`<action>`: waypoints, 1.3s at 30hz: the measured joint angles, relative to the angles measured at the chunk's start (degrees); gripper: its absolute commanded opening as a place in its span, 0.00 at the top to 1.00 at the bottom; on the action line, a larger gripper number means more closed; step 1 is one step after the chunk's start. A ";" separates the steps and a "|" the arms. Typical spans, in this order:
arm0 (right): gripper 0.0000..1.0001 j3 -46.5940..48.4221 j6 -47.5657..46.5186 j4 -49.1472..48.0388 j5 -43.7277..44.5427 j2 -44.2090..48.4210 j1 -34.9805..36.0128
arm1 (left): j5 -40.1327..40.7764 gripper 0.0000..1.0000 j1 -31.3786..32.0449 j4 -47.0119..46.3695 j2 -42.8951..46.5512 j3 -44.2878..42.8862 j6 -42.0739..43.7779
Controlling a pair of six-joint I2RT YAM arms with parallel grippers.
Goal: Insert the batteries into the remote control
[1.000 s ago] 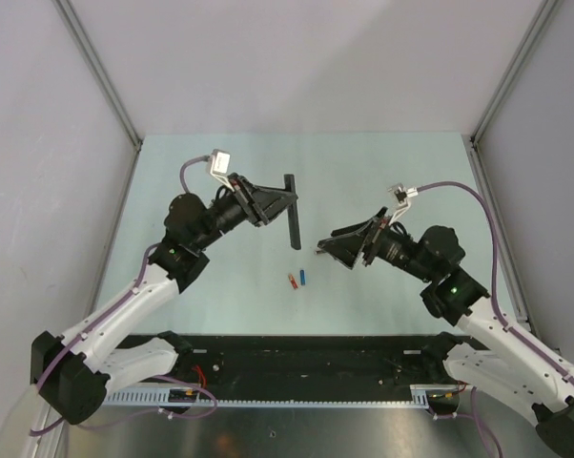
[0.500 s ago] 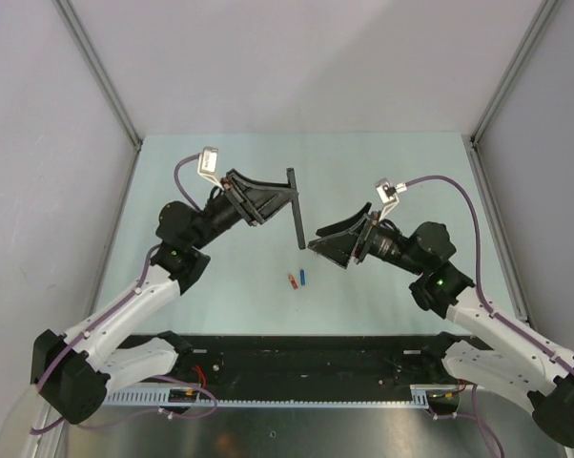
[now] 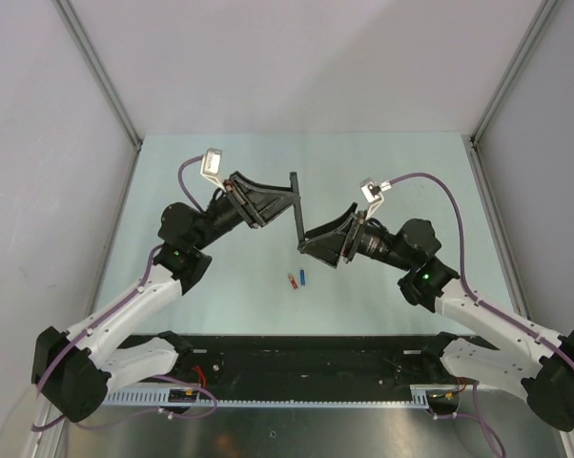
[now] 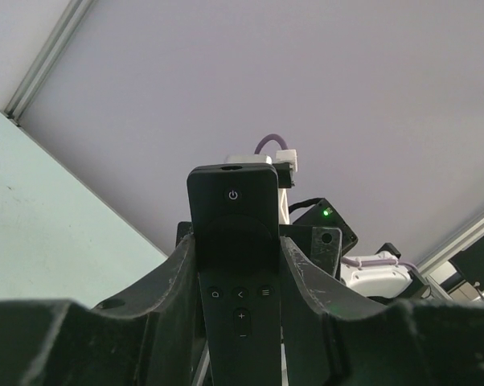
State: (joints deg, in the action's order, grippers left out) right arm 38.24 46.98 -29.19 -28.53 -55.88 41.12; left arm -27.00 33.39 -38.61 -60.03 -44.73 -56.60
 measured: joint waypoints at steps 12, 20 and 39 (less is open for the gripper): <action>0.43 0.02 1.81 -4.76 -2.10 -2.73 0.39 | -0.15 1.00 0.61 -1.09 -0.74 0.46 -0.46; 0.63 0.02 2.97 -7.13 -3.04 -3.39 1.09 | -0.17 0.88 0.74 -1.57 -0.79 0.94 -0.57; 0.79 7.13 -12.90 24.11 11.34 6.12 4.87 | 1.36 0.00 -4.87 0.00 -0.31 2.38 -0.26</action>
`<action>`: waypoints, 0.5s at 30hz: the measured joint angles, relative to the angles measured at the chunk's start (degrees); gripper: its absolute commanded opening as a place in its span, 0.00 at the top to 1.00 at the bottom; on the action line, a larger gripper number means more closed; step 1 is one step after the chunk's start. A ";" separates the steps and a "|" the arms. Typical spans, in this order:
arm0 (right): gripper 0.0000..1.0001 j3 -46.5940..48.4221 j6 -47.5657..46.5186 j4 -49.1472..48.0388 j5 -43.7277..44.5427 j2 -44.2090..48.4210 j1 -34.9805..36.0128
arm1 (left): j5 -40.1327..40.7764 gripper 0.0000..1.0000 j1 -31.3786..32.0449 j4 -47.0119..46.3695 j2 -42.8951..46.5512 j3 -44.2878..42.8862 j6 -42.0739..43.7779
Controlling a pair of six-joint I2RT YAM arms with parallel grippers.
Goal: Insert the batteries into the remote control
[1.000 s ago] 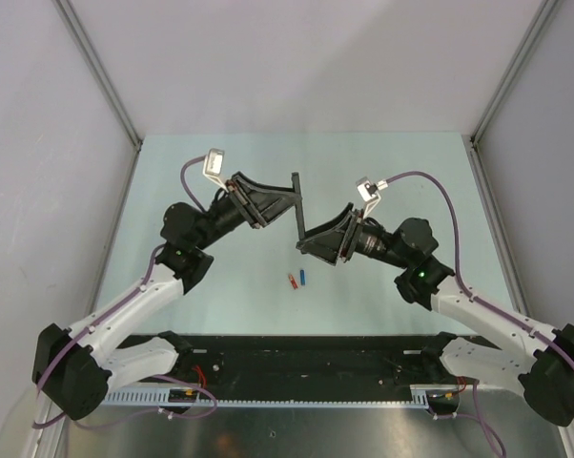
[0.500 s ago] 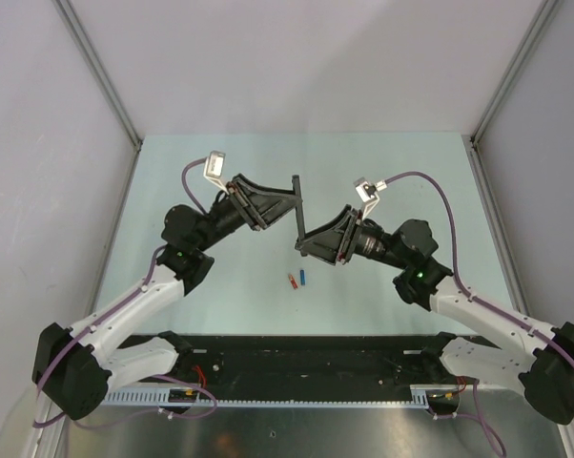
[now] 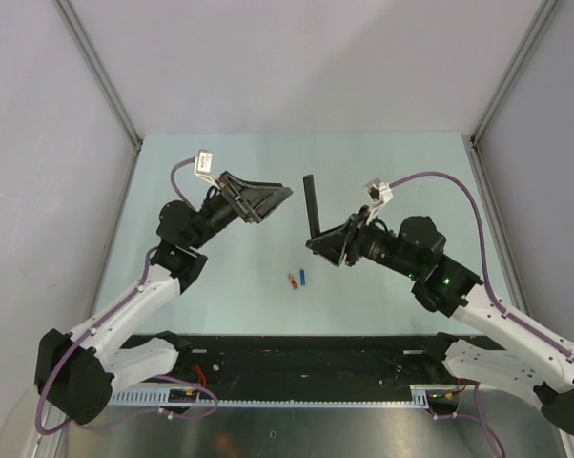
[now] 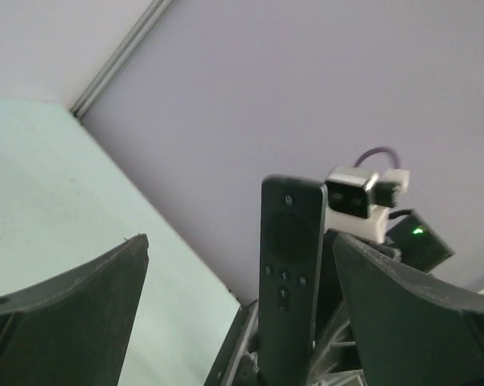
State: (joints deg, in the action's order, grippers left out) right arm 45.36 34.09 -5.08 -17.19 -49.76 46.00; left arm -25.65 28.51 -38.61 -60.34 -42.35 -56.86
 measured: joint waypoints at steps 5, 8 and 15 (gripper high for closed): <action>0.80 7.61 -7.26 16.20 18.67 -2.29 4.94 | 6.86 0.00 4.20 10.95 2.93 -0.17 5.49; 0.80 8.76 -9.40 23.02 27.06 -3.41 6.80 | 13.60 0.00 10.78 19.78 3.34 -2.84 9.77; 0.80 9.66 -11.28 31.54 37.40 -6.88 11.45 | 21.68 0.03 18.25 28.11 1.64 -5.29 14.80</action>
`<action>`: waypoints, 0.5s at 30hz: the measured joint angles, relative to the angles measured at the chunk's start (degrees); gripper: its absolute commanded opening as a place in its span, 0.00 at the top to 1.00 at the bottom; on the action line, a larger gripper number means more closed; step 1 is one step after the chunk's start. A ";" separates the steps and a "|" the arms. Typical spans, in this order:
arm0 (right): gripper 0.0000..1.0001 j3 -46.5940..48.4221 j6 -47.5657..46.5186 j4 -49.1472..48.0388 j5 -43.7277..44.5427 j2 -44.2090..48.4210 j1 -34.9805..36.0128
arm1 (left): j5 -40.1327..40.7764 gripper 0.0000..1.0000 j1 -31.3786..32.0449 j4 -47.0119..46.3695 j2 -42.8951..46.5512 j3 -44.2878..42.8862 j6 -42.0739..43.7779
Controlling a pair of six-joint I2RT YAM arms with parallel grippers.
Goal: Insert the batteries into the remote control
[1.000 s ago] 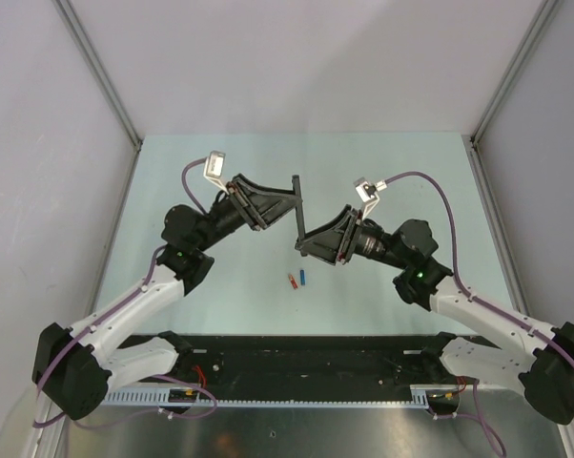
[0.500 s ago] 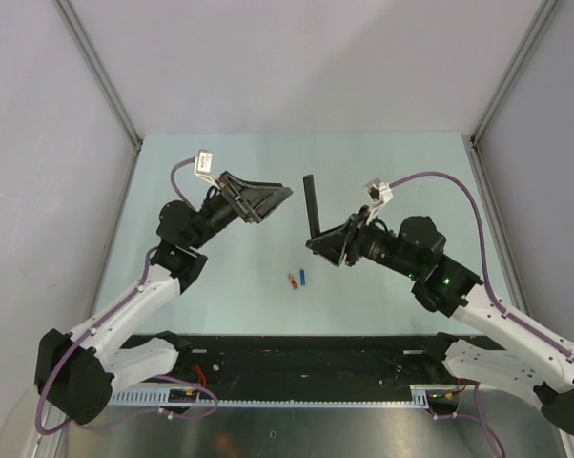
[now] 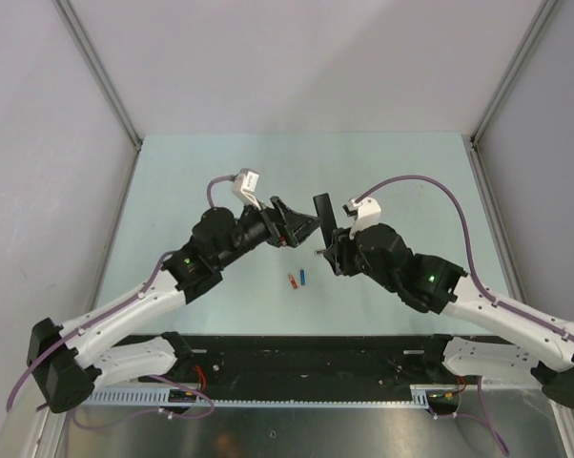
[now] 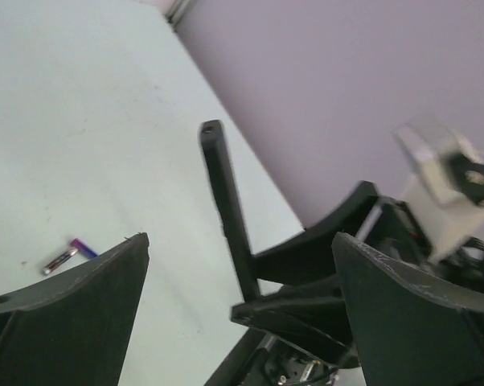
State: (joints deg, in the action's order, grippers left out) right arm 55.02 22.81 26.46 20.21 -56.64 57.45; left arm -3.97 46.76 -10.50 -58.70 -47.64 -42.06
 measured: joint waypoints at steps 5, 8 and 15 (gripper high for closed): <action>0.79 1.31 0.02 1.01 2.12 -0.96 2.62 | 1.92 0.06 0.44 2.21 -4.74 -0.72 0.52; 0.79 2.12 0.04 0.85 2.54 -1.33 4.07 | 2.16 0.10 0.70 3.04 -6.99 -1.16 0.50; 0.79 2.47 0.09 0.63 2.71 -2.05 5.38 | 1.79 0.21 0.92 2.21 -9.92 -1.97 -0.11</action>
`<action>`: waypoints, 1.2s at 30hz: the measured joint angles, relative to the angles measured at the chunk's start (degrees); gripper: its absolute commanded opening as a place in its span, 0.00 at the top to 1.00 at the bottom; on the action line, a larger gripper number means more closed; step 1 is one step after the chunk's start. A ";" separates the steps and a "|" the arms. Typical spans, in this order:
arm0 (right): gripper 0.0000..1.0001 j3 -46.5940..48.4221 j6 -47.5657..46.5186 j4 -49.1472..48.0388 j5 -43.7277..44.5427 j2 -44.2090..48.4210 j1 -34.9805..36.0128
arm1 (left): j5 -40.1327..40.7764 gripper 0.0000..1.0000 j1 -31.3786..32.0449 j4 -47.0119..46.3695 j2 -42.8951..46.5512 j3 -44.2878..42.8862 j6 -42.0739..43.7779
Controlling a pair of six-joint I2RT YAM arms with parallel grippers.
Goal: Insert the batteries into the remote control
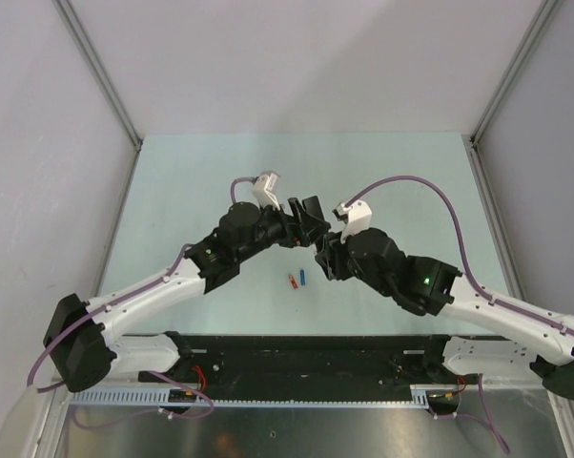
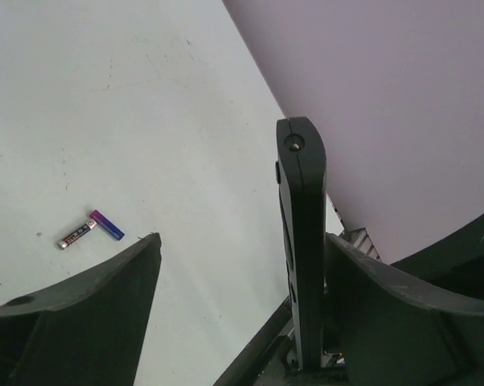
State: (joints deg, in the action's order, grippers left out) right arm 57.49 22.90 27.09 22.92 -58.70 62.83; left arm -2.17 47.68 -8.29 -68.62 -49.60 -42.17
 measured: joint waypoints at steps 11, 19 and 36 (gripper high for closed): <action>0.79 0.09 0.20 -0.02 0.15 -0.22 0.98 | -2.19 0.55 0.09 -2.93 -2.78 -1.22 -1.36; 0.76 0.09 0.44 -0.09 0.44 -0.92 1.22 | -4.20 0.93 0.61 -5.51 -3.26 -1.66 -3.04; 0.00 0.09 3.48 -0.63 -1.01 3.67 0.48 | -2.32 1.00 -4.02 -5.75 -0.28 -0.13 -2.67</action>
State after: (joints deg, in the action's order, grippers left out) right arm 57.58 26.37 26.46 21.91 -55.02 63.31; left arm -4.49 43.66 -14.04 -68.90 -49.74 -44.84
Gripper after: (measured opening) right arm 0.995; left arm 0.177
